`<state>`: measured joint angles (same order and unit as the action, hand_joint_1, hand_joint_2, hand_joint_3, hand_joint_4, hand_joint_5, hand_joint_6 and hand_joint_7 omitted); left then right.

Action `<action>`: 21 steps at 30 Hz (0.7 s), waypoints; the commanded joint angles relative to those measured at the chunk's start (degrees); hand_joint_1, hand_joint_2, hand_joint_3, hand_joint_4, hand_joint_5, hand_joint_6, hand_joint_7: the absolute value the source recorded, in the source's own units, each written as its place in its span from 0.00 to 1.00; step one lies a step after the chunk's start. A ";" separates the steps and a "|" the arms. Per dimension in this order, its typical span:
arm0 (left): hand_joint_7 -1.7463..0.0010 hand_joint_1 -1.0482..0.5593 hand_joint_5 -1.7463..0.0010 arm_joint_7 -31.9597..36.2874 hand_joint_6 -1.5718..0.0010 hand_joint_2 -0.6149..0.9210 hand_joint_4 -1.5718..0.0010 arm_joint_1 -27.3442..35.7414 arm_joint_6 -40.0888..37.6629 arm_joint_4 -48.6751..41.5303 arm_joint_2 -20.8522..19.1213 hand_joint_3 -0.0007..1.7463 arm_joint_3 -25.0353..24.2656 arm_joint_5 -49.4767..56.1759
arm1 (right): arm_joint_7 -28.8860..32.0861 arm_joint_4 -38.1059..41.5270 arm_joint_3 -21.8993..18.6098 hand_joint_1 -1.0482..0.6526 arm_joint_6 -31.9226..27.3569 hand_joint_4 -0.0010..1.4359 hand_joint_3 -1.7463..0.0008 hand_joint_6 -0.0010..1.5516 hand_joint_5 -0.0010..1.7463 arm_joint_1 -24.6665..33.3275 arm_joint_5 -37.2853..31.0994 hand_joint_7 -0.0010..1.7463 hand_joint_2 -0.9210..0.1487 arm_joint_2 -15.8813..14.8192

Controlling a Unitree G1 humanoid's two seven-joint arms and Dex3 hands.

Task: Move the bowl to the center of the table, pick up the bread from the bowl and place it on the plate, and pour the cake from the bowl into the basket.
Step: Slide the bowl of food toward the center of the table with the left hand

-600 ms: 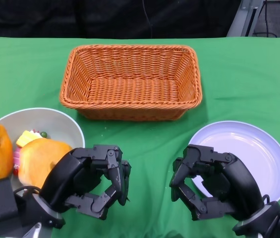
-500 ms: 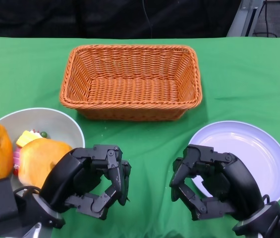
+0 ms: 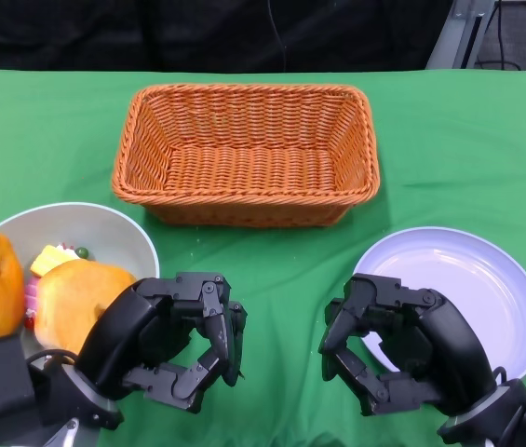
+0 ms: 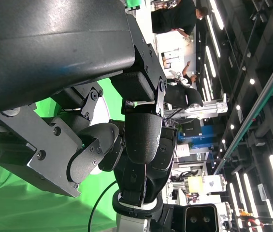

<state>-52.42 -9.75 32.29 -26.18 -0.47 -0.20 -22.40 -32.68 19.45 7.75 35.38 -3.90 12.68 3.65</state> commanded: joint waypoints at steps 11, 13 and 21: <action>0.21 0.64 0.03 0.37 0.46 0.71 0.48 -0.28 0.29 -0.56 -0.55 0.73 -0.45 -0.05 | -0.21 0.57 -0.72 0.59 1.33 0.57 0.39 0.51 0.92 -0.62 0.88 0.72 0.37 -0.34; 0.21 0.64 0.03 0.37 0.46 0.71 0.48 -0.28 0.27 -0.55 -0.55 0.73 -0.44 -0.05 | -0.29 0.67 -0.73 0.59 1.42 0.57 0.39 0.50 0.93 -0.65 0.97 0.72 0.37 -0.32; 0.25 0.62 0.11 0.29 0.46 0.72 0.45 -0.18 1.36 2.25 -0.63 0.70 -1.36 -1.56 | 0.32 0.48 -0.65 0.59 1.45 0.58 0.38 0.51 0.93 -0.56 0.23 0.72 0.38 -0.21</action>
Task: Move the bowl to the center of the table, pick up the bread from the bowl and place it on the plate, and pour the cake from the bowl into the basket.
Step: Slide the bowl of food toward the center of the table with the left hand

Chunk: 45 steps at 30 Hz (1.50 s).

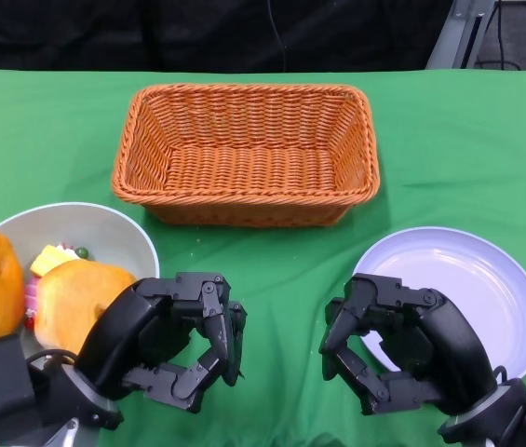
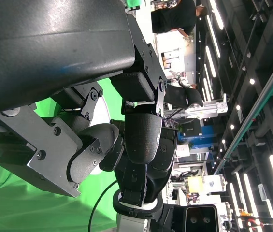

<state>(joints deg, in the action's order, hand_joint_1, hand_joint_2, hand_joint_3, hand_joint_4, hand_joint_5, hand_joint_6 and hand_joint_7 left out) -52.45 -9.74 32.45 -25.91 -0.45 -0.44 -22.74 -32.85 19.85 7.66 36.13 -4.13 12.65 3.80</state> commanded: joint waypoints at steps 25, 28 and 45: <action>1.00 0.29 0.93 11.58 0.57 1.00 0.61 -3.50 3.87 18.21 -11.75 0.10 -15.45 -7.32 | 0.31 1.52 -0.67 0.60 0.95 0.58 0.36 0.50 0.92 -1.19 0.66 0.74 0.39 -0.13; 1.00 0.28 0.94 13.81 0.57 1.00 0.59 -5.18 3.27 15.89 -12.38 0.09 -18.21 -7.74 | 0.06 1.55 -0.71 0.60 0.58 0.58 0.36 0.50 0.92 -1.22 0.96 0.74 0.39 -0.22; 1.00 0.30 0.99 29.56 0.65 1.00 0.63 -18.26 11.32 -22.21 -18.67 0.25 -24.24 6.17 | 0.03 1.75 -0.82 0.61 0.11 0.58 0.34 0.50 0.91 -1.29 1.02 0.74 0.40 -0.08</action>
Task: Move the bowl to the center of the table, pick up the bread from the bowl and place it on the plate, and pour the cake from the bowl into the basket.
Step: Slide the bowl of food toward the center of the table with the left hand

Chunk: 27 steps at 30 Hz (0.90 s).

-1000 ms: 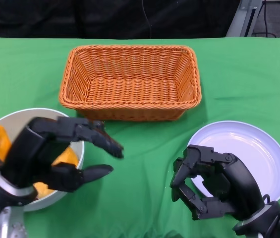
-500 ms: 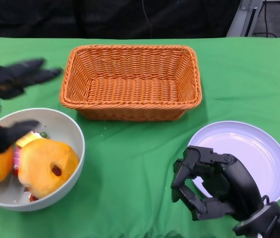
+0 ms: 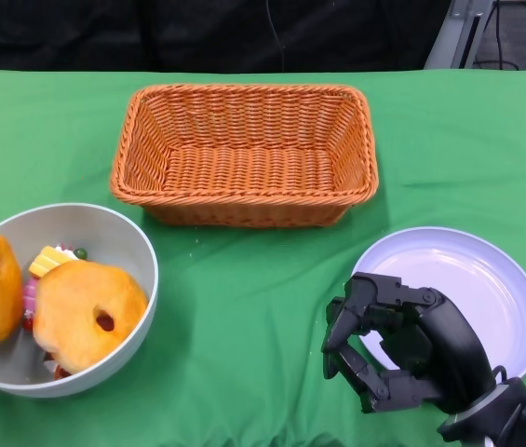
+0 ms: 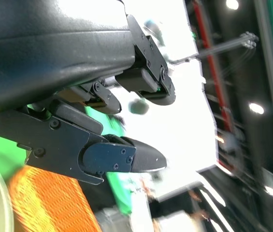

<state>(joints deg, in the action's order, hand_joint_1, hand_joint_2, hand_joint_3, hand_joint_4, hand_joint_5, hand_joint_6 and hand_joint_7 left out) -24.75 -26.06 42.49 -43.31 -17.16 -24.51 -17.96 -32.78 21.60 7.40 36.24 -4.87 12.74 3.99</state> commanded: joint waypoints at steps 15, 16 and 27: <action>0.99 0.33 0.98 18.36 0.63 1.00 0.57 -5.11 3.93 -23.91 -5.43 0.25 7.08 16.30 | -0.20 -0.01 -0.57 0.60 0.06 0.58 0.34 0.50 0.92 -0.44 1.36 0.73 0.41 -0.05; 0.99 0.32 0.98 19.45 0.63 1.00 0.57 -5.10 3.88 -24.40 -5.76 0.25 7.77 17.25 | -0.09 -0.19 -0.56 0.60 -0.07 0.58 0.34 0.50 0.92 -0.39 1.22 0.73 0.40 -0.17; 0.99 0.29 0.98 27.03 0.62 1.00 0.55 -5.03 -0.17 -27.24 -7.67 0.23 13.00 23.56 | -0.30 -0.04 -0.67 0.61 0.37 0.58 0.35 0.50 0.91 -0.59 1.35 0.73 0.39 -0.23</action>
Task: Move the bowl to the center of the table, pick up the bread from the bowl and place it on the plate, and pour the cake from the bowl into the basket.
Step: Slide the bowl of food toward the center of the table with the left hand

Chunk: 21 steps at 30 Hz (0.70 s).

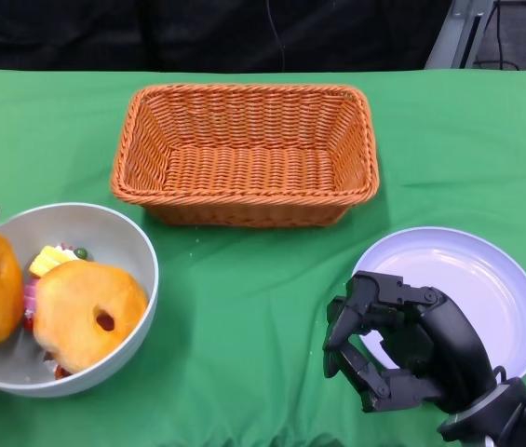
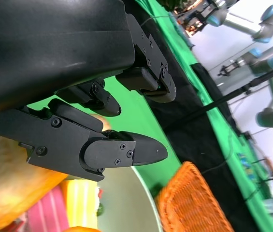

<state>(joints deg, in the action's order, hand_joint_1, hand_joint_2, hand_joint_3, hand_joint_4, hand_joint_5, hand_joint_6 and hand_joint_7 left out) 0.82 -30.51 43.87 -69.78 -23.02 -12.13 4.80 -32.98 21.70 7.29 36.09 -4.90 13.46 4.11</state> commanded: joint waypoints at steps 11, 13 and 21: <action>1.00 0.33 0.99 4.32 0.63 1.00 0.56 -0.27 -6.19 -1.17 -2.61 0.24 4.46 3.58 | 0.38 -0.46 -0.34 0.61 0.23 0.59 0.34 0.50 0.92 -0.37 0.27 0.74 0.41 -0.13; 1.00 0.34 0.99 4.75 0.62 1.00 0.55 -0.21 -6.68 -1.18 -2.65 0.25 5.21 4.17 | 0.51 -0.42 -0.33 0.61 0.39 0.59 0.33 0.50 0.92 -0.39 0.14 0.74 0.41 -0.10; 1.00 0.36 0.99 1.83 0.62 1.00 0.55 -0.07 -6.65 -1.02 -1.56 0.26 4.04 1.37 | 0.34 -0.38 -0.34 0.61 0.26 0.58 0.35 0.50 0.92 -0.50 0.24 0.74 0.39 -0.31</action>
<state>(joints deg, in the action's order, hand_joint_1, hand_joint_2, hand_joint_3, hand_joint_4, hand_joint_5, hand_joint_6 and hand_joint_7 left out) 4.05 -30.77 36.93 -70.40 -24.21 -7.50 6.99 -32.75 21.70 7.36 36.10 -4.90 13.34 4.13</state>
